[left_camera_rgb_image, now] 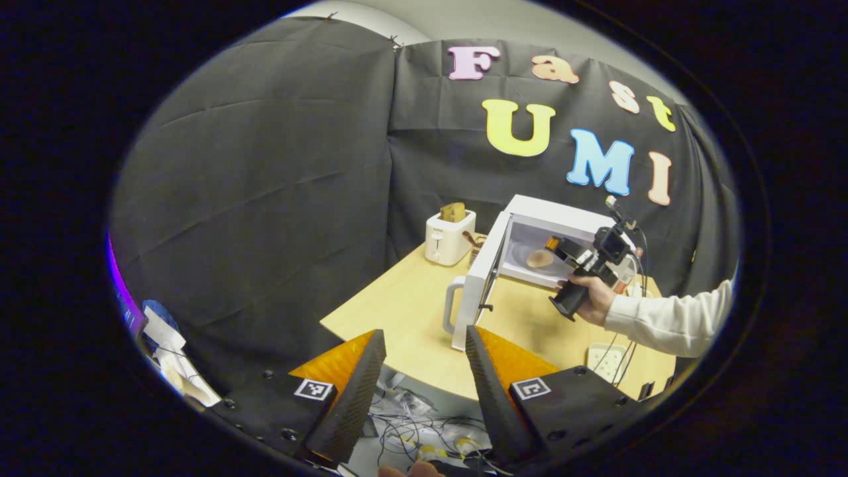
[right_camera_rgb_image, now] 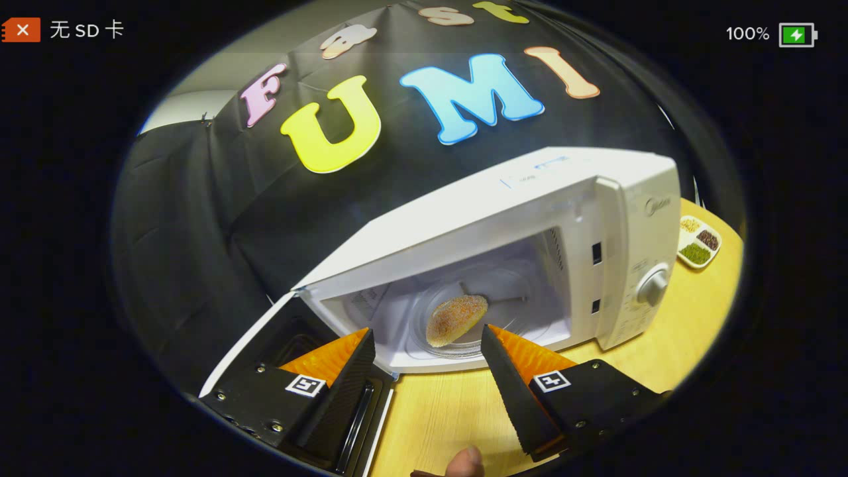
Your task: Open the microwave oven with the left hand, put the food in, and close the microwave oven.
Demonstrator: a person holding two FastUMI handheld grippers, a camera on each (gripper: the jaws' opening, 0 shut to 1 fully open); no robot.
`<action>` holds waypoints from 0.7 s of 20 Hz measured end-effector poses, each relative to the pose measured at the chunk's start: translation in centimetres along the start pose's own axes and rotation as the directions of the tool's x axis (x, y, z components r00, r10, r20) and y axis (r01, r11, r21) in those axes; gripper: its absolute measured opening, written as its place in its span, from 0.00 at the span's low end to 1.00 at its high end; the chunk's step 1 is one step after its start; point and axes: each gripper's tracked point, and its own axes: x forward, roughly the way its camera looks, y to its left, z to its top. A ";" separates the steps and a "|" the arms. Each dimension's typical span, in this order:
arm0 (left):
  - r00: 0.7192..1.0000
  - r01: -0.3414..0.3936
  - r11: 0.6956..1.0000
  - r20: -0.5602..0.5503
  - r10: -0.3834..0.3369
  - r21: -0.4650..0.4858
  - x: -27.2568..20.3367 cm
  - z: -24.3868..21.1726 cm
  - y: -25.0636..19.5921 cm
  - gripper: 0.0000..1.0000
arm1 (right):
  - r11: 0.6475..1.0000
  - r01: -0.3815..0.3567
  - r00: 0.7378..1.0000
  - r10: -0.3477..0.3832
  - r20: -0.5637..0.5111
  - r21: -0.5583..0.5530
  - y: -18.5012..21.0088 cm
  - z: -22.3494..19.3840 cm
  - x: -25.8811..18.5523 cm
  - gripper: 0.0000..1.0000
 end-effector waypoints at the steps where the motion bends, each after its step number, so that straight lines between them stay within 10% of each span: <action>1: 0.999 0.030 1.000 0.019 -0.030 -0.007 0.2 0.4 0.2 0.83 | 1.000 -0.003 1.000 0.003 -0.004 -0.012 0.4 0.3 -1.7 0.98; 14: 0.947 0.306 0.951 0.089 -0.308 0.035 13.7 1.1 4.1 0.81 | 0.946 0.048 0.993 -0.011 0.117 -0.320 2.1 5.1 -23.4 0.98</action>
